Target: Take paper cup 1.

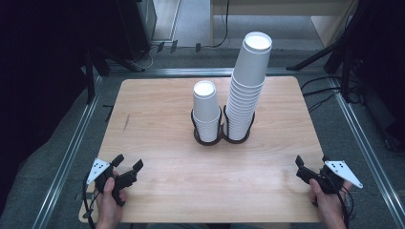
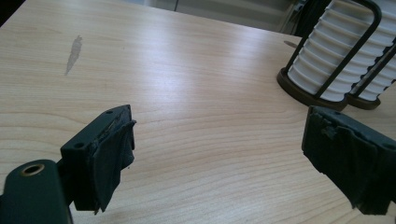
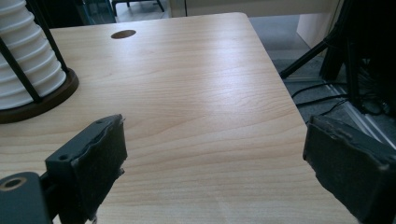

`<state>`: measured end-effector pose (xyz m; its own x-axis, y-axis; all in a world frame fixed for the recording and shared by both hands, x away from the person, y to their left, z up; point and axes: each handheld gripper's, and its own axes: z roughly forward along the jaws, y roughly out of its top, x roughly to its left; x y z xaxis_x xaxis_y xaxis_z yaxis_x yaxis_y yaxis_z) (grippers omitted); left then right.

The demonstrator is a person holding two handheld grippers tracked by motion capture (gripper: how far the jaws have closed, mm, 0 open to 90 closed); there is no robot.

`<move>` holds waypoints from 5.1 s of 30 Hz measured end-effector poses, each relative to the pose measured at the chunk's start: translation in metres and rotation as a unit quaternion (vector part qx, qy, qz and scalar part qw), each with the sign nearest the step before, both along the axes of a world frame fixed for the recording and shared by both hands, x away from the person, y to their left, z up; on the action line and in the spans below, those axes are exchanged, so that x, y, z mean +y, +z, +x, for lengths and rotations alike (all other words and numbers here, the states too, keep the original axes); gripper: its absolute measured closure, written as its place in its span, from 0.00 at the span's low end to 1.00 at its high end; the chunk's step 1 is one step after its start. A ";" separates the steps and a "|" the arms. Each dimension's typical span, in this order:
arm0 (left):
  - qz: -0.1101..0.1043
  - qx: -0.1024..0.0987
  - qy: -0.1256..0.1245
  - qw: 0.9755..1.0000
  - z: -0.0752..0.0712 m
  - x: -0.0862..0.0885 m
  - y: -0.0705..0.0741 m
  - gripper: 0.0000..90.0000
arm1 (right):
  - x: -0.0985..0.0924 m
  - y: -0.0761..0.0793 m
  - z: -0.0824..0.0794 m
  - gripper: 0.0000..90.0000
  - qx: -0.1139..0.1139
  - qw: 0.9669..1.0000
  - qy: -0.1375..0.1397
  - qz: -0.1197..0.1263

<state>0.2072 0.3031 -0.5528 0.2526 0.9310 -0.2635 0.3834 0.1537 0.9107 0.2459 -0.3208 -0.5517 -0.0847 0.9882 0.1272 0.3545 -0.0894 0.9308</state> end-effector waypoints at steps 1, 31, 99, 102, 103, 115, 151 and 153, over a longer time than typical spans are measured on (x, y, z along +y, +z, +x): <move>0.003 -0.001 0.003 1.000 0.000 -0.001 0.000 0.10 | -0.001 0.000 0.000 0.08 0.000 1.000 -0.002 0.002; 0.045 -0.019 -0.002 0.999 -0.003 -0.024 0.012 0.14 | 0.014 0.044 -0.016 0.14 -0.022 0.999 0.035 0.020; 0.065 -0.071 -0.146 0.984 0.071 -0.262 0.103 0.11 | 0.149 0.198 0.041 0.10 -0.075 0.984 0.162 0.006; 0.065 -0.072 -0.144 0.985 0.076 -0.269 0.104 0.11 | 0.150 0.202 0.045 0.10 -0.073 0.985 0.159 0.008; 0.065 -0.072 -0.144 0.985 0.076 -0.269 0.104 0.11 | 0.150 0.202 0.045 0.10 -0.073 0.985 0.159 0.008; 0.066 -0.083 -0.139 0.985 0.089 -0.291 0.106 0.11 | 0.156 0.221 0.057 0.07 -0.068 0.986 0.151 0.015; 0.074 -0.115 -0.062 0.989 0.130 -0.323 0.107 0.10 | 0.186 0.227 0.117 0.04 -0.069 0.986 0.143 0.046; 0.077 -0.111 -0.059 0.989 0.131 -0.324 0.105 0.10 | 0.186 0.228 0.120 0.04 -0.066 0.986 0.144 0.052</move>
<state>0.3386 -0.0207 -0.4479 0.3981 0.9162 -0.0458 0.1779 -0.0282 0.9837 0.3655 -0.1348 -0.3240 -0.3820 0.9034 0.1949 0.2550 -0.0997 0.9618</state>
